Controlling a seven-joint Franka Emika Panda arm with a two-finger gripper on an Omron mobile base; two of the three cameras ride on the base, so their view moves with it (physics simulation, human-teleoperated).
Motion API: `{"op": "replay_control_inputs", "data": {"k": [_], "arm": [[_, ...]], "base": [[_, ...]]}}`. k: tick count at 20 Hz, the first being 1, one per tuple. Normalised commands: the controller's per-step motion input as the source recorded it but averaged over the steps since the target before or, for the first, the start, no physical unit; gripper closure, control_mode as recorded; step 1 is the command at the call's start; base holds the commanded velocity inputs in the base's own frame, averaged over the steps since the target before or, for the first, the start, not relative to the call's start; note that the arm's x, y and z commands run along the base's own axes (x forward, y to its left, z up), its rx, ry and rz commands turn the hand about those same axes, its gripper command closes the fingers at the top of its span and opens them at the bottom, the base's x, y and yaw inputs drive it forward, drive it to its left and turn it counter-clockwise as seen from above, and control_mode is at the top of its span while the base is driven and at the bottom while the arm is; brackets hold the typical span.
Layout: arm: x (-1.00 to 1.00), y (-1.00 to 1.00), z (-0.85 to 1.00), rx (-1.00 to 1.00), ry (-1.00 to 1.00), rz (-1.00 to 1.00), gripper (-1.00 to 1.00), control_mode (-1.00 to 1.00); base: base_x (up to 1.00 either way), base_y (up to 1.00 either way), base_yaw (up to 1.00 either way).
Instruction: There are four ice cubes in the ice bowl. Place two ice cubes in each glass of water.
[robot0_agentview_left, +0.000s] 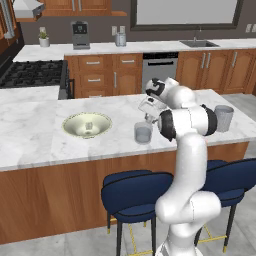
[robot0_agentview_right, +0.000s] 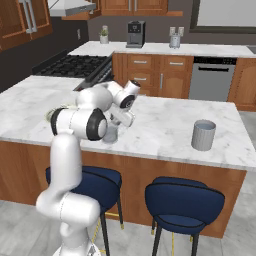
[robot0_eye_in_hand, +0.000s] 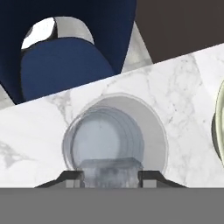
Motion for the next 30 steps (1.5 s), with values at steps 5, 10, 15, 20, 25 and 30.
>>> {"op": "replay_control_inputs", "data": {"k": [5, 10, 15, 20, 25, 30], "arm": [[0.7, 0.41, -0.4, -0.02, 0.27, 0.35, 1.0, -1.0], [0.31, 0.17, -0.59, -0.03, 0.13, 0.34, 1.0, -1.0], [-0.95, 0.0, -0.31, -0.09, -0.19, 0.27, 1.0, -1.0], [-1.0, 0.05, 0.0, -0.05, -0.5, 0.14, 1.0, -1.0], [-1.0, 0.08, -0.06, -0.01, -0.57, 0.1, 1.0, -1.0], [-1.0, 0.01, 0.0, 0.0, -0.51, 0.1, 1.0, -1.0]], "base": [[0.0, 0.0, 0.0], [0.0, 0.0, 0.0], [0.0, 0.0, 0.0], [0.0, 0.0, 0.0], [0.0, 0.0, 0.0], [0.0, 0.0, 0.0]]}}
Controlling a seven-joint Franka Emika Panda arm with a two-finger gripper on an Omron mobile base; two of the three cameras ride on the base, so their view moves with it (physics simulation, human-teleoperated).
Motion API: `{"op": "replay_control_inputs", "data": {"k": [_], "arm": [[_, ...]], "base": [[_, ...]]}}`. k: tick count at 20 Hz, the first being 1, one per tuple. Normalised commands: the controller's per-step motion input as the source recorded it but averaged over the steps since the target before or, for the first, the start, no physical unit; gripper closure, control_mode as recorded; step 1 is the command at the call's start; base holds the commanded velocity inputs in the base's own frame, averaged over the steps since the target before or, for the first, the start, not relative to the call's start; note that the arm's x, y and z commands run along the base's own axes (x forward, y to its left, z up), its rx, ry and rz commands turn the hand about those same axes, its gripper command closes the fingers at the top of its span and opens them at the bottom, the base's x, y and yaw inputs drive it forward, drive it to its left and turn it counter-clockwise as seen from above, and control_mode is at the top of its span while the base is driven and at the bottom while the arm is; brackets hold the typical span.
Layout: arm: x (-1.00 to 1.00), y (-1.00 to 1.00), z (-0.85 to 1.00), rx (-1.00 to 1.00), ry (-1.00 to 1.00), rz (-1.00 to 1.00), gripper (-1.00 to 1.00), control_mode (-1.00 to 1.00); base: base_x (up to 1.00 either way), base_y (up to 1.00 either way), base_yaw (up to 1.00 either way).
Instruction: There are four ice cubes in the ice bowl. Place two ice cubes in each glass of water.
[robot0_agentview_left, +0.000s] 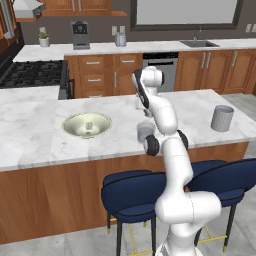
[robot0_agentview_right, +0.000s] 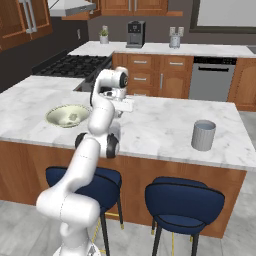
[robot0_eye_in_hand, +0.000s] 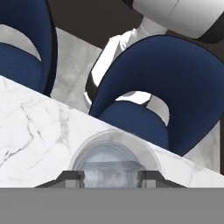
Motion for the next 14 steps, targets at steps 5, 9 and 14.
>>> {"op": "replay_control_inputs", "data": {"k": [5, 9, 14], "arm": [[-1.0, 0.12, -0.23, 0.0, -0.26, 0.15, 1.0, -1.0], [-1.0, 0.38, -0.04, 0.0, -0.01, 0.12, 1.0, -1.0], [-1.0, 0.12, 0.0, 0.0, 0.0, 0.07, 1.0, -1.0]], "base": [[0.0, 0.0, 0.0], [0.0, 0.0, 0.0], [0.0, 0.0, 0.0]]}}
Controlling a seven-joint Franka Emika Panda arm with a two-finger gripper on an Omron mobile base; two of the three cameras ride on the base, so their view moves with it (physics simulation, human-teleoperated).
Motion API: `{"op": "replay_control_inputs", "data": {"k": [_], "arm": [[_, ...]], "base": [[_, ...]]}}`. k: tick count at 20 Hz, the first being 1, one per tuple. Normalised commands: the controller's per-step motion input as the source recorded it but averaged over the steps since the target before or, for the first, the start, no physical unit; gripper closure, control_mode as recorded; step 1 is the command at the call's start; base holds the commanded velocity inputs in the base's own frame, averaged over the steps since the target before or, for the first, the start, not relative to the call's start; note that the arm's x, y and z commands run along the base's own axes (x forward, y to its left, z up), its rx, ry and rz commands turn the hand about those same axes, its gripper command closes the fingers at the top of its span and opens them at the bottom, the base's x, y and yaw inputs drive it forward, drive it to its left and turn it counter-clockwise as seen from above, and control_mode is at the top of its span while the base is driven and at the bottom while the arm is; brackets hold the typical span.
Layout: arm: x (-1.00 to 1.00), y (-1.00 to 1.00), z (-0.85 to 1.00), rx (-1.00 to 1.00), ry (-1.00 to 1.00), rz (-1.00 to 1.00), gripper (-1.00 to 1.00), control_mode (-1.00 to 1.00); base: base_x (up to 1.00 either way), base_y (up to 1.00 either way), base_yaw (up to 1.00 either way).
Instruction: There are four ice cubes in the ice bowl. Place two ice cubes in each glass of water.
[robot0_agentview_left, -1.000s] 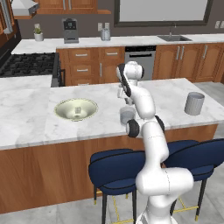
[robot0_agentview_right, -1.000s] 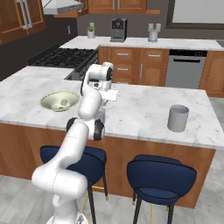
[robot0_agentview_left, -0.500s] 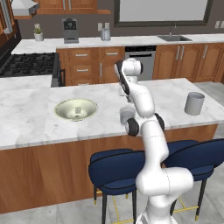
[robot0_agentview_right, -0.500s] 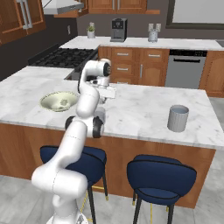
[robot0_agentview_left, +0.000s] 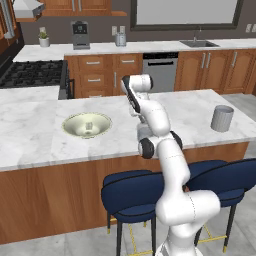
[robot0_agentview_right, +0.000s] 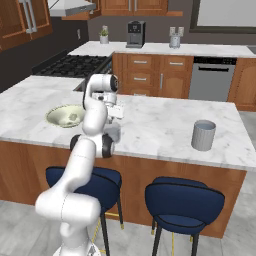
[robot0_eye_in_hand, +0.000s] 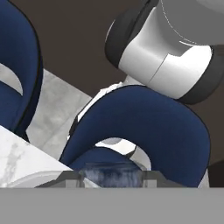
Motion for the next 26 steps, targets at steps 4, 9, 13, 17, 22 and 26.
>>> {"op": "replay_control_inputs", "data": {"k": [4, 9, 13, 17, 22, 26], "arm": [[-1.0, -0.36, -0.04, 0.0, -0.02, 0.12, 1.0, -1.0], [-1.0, -0.13, 0.19, 0.0, -0.15, 0.11, -1.0, -1.0], [-0.86, -0.19, 0.6, 0.0, -0.3, 0.14, -1.0, -1.0], [-0.91, -0.66, 0.62, 0.03, -0.42, 0.2, -1.0, -1.0], [-0.85, -0.48, 0.6, 0.06, -0.48, 0.21, -1.0, -1.0], [-0.47, -0.19, 0.56, 0.27, -0.84, 0.3, -1.0, -1.0]], "base": [[0.0, 0.0, 0.0], [0.0, 0.0, 0.0], [0.0, 0.0, 0.0], [0.0, 0.0, 0.0], [0.0, 0.0, 0.0], [0.0, 0.0, 0.0]]}}
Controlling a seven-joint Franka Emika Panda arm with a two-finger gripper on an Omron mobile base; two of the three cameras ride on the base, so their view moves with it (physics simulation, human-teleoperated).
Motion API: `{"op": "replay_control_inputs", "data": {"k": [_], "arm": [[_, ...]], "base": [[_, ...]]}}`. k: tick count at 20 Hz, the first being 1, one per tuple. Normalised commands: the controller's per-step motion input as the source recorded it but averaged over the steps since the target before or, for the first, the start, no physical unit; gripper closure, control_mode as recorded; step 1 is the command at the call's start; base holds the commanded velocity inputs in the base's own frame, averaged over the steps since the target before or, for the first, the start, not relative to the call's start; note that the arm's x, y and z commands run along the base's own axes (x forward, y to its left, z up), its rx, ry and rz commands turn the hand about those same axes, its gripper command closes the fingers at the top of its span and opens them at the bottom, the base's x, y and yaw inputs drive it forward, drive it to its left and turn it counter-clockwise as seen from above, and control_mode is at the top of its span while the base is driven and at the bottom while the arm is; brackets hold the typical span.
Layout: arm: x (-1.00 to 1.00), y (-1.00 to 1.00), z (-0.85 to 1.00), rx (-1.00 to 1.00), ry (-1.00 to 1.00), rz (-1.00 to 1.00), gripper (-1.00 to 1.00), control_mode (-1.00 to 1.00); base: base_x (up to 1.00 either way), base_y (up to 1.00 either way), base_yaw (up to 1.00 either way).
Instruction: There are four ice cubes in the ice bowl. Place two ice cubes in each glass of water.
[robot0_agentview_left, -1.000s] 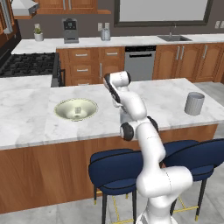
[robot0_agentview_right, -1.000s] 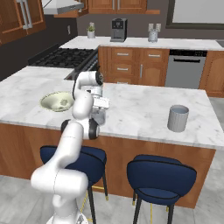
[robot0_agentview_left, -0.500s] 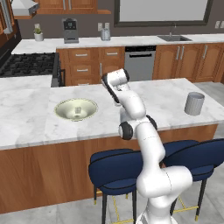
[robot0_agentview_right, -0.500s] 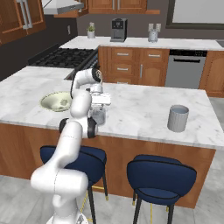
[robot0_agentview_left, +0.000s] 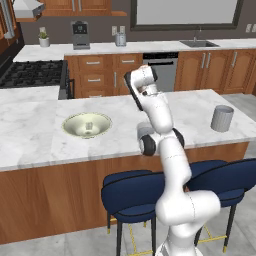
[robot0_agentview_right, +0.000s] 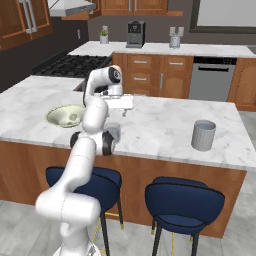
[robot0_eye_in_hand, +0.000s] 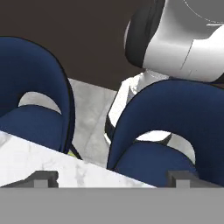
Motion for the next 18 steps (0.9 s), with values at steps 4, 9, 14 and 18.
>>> {"op": "replay_control_inputs", "data": {"k": [4, 9, 14, 18], "arm": [[-0.92, -0.28, 0.51, 0.29, -0.53, 0.05, -1.0, -1.0], [-0.84, -0.55, 0.9, 0.22, 0.44, -0.02, -1.0, -1.0], [-0.63, -0.42, 0.73, 0.02, 0.86, -0.08, -1.0, -1.0], [-0.64, -0.38, 0.54, 0.0, 0.92, -0.07, -1.0, -1.0]], "base": [[0.0, 0.0, 0.0], [0.0, 0.0, 0.0], [0.0, 0.0, 0.0], [0.0, 0.0, 0.0]]}}
